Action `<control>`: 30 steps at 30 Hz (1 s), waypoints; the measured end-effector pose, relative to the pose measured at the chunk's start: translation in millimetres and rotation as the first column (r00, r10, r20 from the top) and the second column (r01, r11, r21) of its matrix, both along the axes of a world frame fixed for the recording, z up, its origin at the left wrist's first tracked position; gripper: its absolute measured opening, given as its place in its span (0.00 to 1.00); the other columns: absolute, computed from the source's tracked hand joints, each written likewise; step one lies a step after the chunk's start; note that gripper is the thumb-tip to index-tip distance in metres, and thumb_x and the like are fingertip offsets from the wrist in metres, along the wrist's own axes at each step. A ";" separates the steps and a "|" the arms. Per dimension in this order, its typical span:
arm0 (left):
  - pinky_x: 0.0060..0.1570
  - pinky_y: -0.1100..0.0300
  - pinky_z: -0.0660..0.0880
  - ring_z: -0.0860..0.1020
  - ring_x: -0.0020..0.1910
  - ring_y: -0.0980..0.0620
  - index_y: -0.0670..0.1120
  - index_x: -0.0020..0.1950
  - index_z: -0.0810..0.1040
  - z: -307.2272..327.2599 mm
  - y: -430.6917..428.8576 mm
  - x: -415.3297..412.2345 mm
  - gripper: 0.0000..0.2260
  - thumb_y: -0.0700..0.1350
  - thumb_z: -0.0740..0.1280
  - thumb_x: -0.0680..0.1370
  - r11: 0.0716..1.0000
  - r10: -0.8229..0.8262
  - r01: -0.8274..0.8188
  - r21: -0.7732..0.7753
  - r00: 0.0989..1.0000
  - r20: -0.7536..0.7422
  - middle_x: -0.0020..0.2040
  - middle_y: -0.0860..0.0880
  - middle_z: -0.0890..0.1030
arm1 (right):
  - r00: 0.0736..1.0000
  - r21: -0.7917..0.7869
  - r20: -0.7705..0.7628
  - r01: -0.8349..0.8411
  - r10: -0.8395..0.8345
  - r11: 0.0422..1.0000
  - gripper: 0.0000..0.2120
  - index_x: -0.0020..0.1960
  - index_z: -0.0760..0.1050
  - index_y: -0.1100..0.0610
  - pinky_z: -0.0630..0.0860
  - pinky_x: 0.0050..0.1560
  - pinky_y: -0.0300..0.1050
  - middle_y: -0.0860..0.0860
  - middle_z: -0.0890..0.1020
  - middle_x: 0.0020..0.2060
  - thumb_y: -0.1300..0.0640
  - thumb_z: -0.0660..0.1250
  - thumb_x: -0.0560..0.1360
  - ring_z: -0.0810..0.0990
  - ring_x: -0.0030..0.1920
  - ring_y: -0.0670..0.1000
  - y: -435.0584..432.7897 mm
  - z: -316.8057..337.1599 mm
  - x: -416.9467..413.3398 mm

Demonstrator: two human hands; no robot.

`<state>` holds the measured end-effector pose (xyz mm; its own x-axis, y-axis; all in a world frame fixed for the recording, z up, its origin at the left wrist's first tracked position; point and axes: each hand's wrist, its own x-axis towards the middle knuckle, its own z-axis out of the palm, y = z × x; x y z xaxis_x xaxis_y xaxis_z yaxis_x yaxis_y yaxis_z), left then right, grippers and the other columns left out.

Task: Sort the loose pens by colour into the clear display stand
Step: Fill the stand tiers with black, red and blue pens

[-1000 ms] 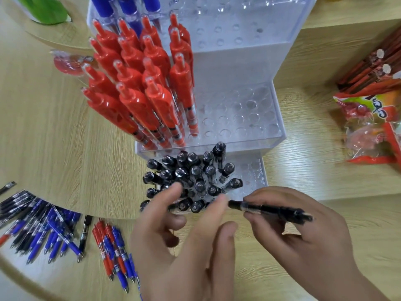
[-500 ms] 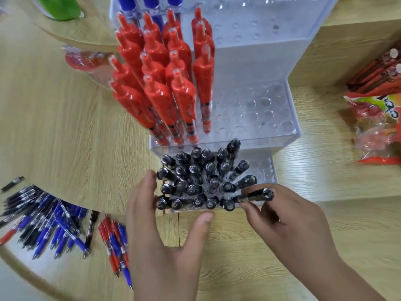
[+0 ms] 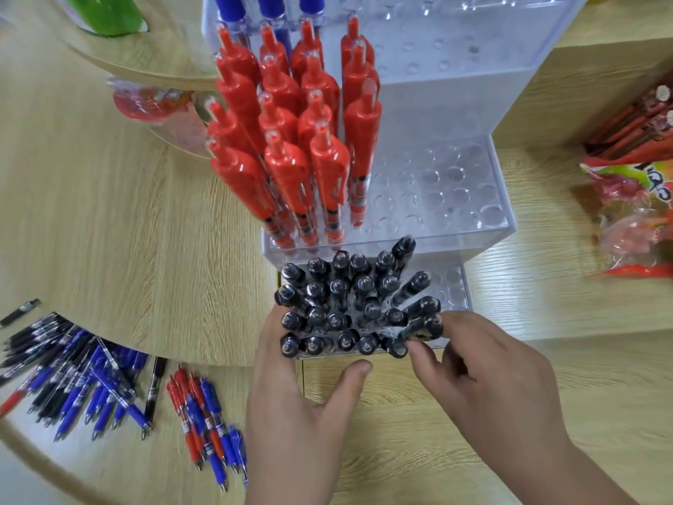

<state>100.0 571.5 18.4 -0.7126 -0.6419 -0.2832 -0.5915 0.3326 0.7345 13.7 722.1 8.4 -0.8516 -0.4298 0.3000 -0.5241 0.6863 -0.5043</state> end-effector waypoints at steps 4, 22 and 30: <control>0.58 0.62 0.71 0.70 0.62 0.60 0.50 0.67 0.75 -4.6 -1.0 1.7 0.32 0.62 0.71 0.66 0.998 -0.055 0.055 -0.032 0.998 0.014 0.63 0.55 0.76 | 1.000 0.001 0.018 0.025 -0.025 1.000 0.07 0.45 0.80 0.50 0.65 0.28 0.33 0.39 0.76 0.37 0.49 0.66 0.74 0.71 0.28 0.42 2.7 -7.5 7.4; 0.61 0.75 0.68 0.71 0.64 0.68 0.67 0.69 0.65 -32.4 -40.8 65.2 0.28 0.52 0.74 0.74 1.000 0.030 -0.029 0.012 0.997 -0.075 0.63 0.69 0.72 | 0.915 0.087 0.400 -0.092 0.050 0.992 0.06 0.44 0.76 0.40 0.69 0.38 0.33 0.37 0.75 0.41 0.43 0.61 0.70 0.73 0.39 0.33 -3.4 -31.2 70.5; 0.51 0.56 0.79 0.79 0.52 0.60 0.58 0.57 0.80 -100.1 -99.1 172.4 0.10 0.47 0.70 0.77 0.912 0.401 -0.407 0.052 0.911 0.101 0.53 0.61 0.80 | 0.763 0.319 0.630 -0.425 0.146 0.847 0.14 0.60 0.73 0.40 0.75 0.43 0.38 0.37 0.78 0.53 0.41 0.64 0.75 0.79 0.50 0.42 -88.1 -121.4 139.1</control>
<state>272.4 472.4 -81.6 -0.3675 -0.8460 -0.3863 -0.7262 0.0015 0.6875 152.8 634.1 -113.1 -0.6129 -0.6416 -0.4613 -0.4456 0.7627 -0.4687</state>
